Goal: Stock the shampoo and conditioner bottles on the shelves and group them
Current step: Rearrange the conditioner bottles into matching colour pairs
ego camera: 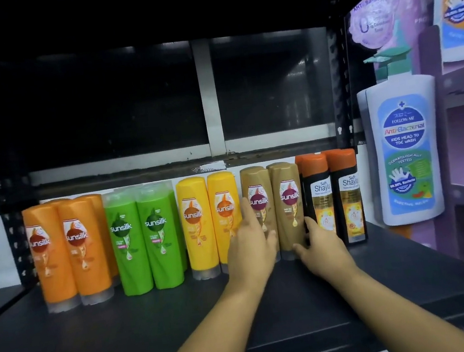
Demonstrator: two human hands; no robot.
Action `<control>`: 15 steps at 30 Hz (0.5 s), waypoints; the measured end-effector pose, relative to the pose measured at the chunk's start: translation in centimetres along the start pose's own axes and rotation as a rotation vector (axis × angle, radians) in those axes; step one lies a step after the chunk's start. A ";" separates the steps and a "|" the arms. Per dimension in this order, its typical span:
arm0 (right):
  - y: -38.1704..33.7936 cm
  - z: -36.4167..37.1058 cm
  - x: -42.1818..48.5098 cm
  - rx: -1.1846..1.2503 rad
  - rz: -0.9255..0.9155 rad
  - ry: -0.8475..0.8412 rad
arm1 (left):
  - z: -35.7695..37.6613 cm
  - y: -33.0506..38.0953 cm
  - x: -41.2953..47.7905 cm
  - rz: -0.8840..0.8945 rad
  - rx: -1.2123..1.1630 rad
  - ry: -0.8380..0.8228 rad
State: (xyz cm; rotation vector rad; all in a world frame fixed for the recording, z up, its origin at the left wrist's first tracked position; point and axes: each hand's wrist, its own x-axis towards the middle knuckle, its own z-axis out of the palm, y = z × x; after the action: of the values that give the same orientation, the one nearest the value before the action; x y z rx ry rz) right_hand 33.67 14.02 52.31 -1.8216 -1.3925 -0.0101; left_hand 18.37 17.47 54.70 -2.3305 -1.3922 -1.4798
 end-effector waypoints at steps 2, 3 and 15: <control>0.2 0.2 0.1 0.001 -0.011 0.012 | 0.3 0.1 -0.2 -0.001 0.050 -0.024; 0.2 0.3 0.2 0.001 -0.015 0.015 | 0.4 0.2 -0.3 0.003 0.074 -0.031; 0.7 0.8 0.5 -0.025 -0.071 0.044 | 1.7 0.1 0.1 -0.046 0.171 -0.109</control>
State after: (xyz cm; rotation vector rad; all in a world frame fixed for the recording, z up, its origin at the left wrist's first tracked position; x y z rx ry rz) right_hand 34.05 14.88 51.61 -1.7809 -1.4313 -0.1041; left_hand 19.59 18.26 53.89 -2.3192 -1.5406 -1.2063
